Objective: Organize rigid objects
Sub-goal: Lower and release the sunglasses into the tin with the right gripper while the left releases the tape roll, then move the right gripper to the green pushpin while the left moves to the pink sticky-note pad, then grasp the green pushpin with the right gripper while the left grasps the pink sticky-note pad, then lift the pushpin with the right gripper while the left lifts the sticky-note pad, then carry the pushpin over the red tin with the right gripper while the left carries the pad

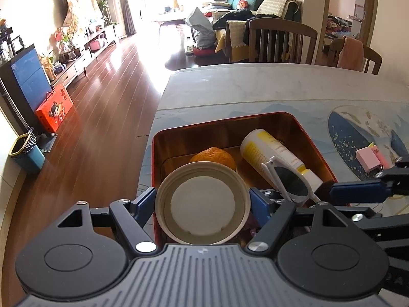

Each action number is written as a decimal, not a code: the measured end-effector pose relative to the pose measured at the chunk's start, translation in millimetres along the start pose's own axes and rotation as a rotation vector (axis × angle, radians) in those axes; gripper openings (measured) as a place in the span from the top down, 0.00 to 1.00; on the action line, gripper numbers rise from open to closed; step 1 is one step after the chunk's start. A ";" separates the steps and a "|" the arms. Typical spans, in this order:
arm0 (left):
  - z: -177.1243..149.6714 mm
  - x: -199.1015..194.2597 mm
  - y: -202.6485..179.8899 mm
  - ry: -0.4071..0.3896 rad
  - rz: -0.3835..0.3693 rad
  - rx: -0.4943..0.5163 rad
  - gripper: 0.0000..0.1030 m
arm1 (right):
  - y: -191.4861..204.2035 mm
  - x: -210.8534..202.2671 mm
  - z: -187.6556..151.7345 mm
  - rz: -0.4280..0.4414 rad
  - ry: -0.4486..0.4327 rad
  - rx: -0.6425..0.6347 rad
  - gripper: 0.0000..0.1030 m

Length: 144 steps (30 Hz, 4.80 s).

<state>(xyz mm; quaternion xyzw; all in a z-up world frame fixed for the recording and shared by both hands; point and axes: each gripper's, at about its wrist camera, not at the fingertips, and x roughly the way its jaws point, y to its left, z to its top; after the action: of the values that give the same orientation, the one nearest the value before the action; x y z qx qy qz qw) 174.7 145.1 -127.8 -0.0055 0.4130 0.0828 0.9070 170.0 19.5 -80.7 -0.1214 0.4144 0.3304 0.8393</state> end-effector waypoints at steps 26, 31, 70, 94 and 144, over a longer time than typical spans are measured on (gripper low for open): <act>0.4 -58.7 -38.1 -0.069 -0.034 -0.122 0.19 | -64.3 -69.9 -29.0 0.064 -0.097 0.043 0.29; 2.8 -66.7 -67.6 -0.085 -0.073 -0.116 0.17 | -94.6 -84.2 -48.6 0.043 -0.111 0.059 0.17; 31.9 45.6 -244.4 0.064 -0.054 -0.043 0.12 | -223.3 -45.3 -123.3 0.014 0.009 -0.054 0.27; 34.1 86.0 -257.9 0.121 0.000 -0.035 0.12 | -220.8 -30.0 -125.1 -0.001 0.019 -0.112 0.57; 16.5 -66.3 -91.7 0.014 -0.068 -0.194 0.60 | -107.6 -101.8 -58.3 0.039 -0.173 -0.057 0.86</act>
<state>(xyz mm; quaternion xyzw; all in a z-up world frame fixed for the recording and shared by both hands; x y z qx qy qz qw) 158.4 46.3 -72.6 -0.1078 0.4091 0.0916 0.9014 160.0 -135.5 -45.8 -0.1082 0.3329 0.3679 0.8615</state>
